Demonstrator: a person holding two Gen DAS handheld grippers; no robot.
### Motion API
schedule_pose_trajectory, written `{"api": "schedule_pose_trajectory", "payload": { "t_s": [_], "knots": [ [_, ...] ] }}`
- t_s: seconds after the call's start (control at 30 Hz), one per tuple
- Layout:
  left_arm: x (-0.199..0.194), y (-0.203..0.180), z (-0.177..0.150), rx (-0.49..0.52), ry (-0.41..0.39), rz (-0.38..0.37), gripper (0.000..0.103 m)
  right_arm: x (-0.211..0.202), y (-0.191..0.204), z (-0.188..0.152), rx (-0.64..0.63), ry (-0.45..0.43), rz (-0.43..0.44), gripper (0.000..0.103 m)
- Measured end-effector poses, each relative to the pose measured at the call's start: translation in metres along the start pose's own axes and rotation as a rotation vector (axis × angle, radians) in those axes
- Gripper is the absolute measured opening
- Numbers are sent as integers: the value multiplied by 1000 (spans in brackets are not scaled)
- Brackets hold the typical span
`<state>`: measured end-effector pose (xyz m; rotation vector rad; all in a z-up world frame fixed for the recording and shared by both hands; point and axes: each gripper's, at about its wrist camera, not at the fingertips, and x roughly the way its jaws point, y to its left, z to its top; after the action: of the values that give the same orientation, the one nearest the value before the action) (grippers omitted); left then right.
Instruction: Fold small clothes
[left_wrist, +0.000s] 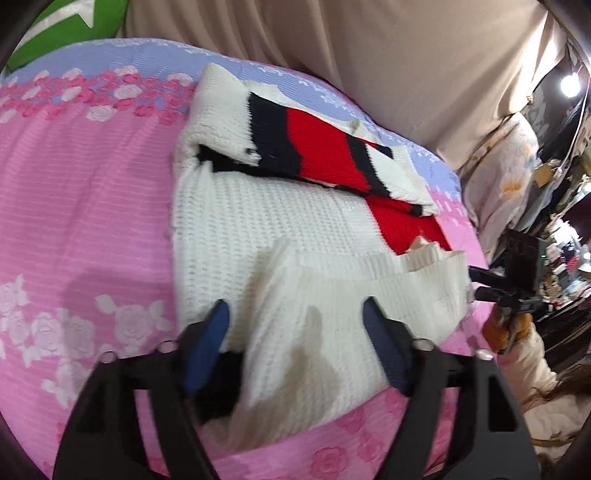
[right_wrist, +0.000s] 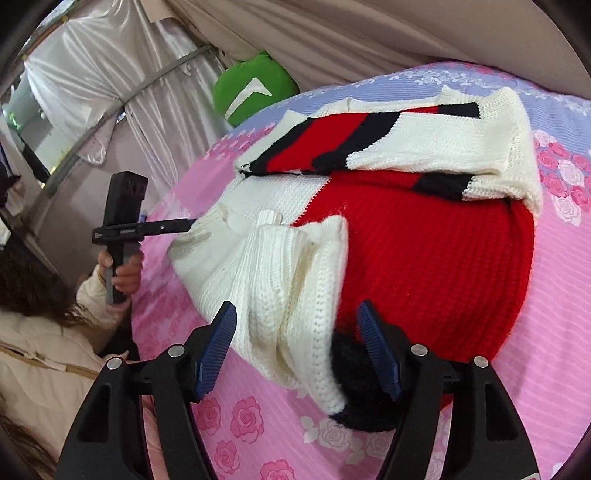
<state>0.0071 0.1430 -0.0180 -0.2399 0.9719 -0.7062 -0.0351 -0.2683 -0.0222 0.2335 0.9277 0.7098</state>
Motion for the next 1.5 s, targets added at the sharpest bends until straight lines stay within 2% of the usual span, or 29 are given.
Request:
{"api": "schedule_pose_trajectory", "payload": {
  "t_s": [0.03,0.1,0.17,0.2,0.27,0.4,0.43,0.47,0.5,0.53,0.57,0.63,0.7,0.77,0.83,0.87,0.93,0.97,1.0,1.1,1.13,1.23,1.33,1.37,1.4,1.43,1.47,1.5],
  "knots": [
    [6,-2,1,4,18,-21,73,3,-3,1,10,4,9,64],
    [17,-6,1,20,49,-19,60,9,-7,2,24,19,43,48],
    [25,-7,-1,38,79,0,7,5,-7,-2,13,20,67,47],
    [25,-6,-1,28,79,-11,9,1,-7,-2,11,18,75,47],
    [16,-3,0,1,44,-55,7,-2,-10,-2,15,11,76,47],
    [6,-1,7,-25,-8,-73,7,0,-16,3,32,-6,94,47],
    [6,-2,9,-23,-10,-67,7,3,-17,5,34,-6,91,43],
    [6,-3,9,-19,-11,-62,7,7,-16,7,34,-6,77,33],
    [7,-5,10,-15,-12,-41,7,13,-14,11,37,-2,47,6],
    [6,-7,12,-10,-15,-24,7,14,-8,15,36,-15,-19,7],
    [2,-10,14,-2,-32,-8,7,10,1,20,14,-42,-61,7],
    [-20,-15,24,12,-97,8,6,-12,20,32,-20,-121,-90,6],
    [-45,-17,41,25,-174,24,6,-49,32,51,-34,-249,-130,6],
    [-65,-19,66,48,-249,56,6,-84,30,71,-30,-367,-187,6],
    [-73,-13,101,71,-309,96,6,-110,10,93,8,-471,-243,5],
    [-71,-8,115,76,-321,110,7,-117,-6,105,37,-509,-271,5],
    [-56,9,152,61,-333,112,7,-113,-39,126,106,-532,-292,4],
    [-43,18,170,56,-317,121,7,-102,-54,136,136,-521,-326,3],
    [-24,25,189,63,-303,166,7,-90,-66,144,154,-504,-361,3],
    [33,52,219,31,-233,238,7,-41,-115,159,240,-414,-446,3],
    [47,60,223,18,-211,236,7,-24,-130,162,265,-383,-476,3],
    [89,77,227,-18,-161,265,8,2,-152,163,302,-333,-512,3],
    [93,91,220,-50,-152,232,15,-5,-141,156,318,-375,-537,6],
    [82,92,212,-59,-173,218,25,-14,-133,151,317,-397,-548,9],
    [70,91,205,-57,-194,210,34,-22,-121,141,314,-411,-546,17],
    [52,89,193,-52,-224,201,56,-31,-109,128,310,-416,-534,27],
    [38,86,182,-49,-249,195,72,-35,-102,113,306,-417,-526,32],
    [18,83,161,-48,-279,192,78,-40,-91,95,305,-414,-518,41]
  ]
}}
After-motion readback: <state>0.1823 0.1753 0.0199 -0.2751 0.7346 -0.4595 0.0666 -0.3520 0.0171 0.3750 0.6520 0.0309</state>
